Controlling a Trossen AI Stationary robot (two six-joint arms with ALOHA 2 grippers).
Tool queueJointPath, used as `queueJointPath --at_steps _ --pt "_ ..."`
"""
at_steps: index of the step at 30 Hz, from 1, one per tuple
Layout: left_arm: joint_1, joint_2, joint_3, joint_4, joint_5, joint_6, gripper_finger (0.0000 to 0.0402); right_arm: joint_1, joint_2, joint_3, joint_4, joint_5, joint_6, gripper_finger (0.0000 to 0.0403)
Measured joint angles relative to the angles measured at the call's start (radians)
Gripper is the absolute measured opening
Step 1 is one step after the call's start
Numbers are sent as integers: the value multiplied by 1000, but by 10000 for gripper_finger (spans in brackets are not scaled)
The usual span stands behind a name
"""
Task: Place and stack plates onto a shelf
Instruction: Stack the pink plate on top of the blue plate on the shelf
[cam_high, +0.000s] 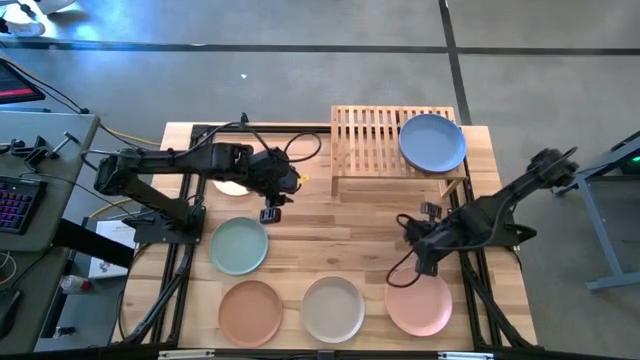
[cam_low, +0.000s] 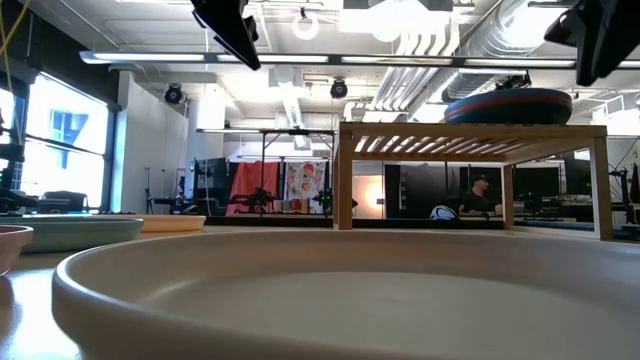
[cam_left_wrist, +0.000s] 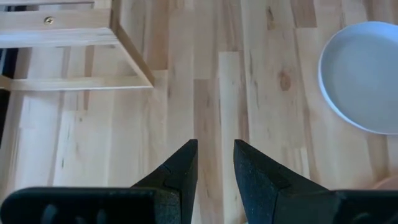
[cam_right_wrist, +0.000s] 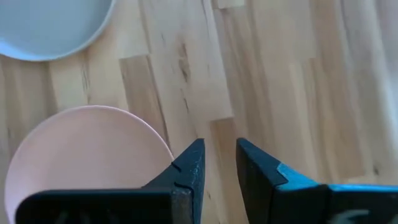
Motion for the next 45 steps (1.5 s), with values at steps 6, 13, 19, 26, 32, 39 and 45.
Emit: queueJointPath --at_steps 6,13,19,26,32,39,45 --pt "23 0 0 0 0 -7 92 0 -21 -92 70 -33 -10 68" --pt "32 0 0 0 0 -49 92 2 19 -162 160 -74 -86 68" --pt "32 0 0 0 1 -95 92 2 79 -164 196 -107 -142 68" --pt "32 0 0 0 1 -105 92 2 183 -164 258 -127 -214 68" --pt "32 0 0 0 1 -109 92 2 275 -164 298 -177 -262 68" --pt "32 -1 0 0 1 -109 92 2 338 -164 320 -212 -273 68" --pt "32 -1 0 0 1 -109 92 2 374 -164 352 -253 -280 68"
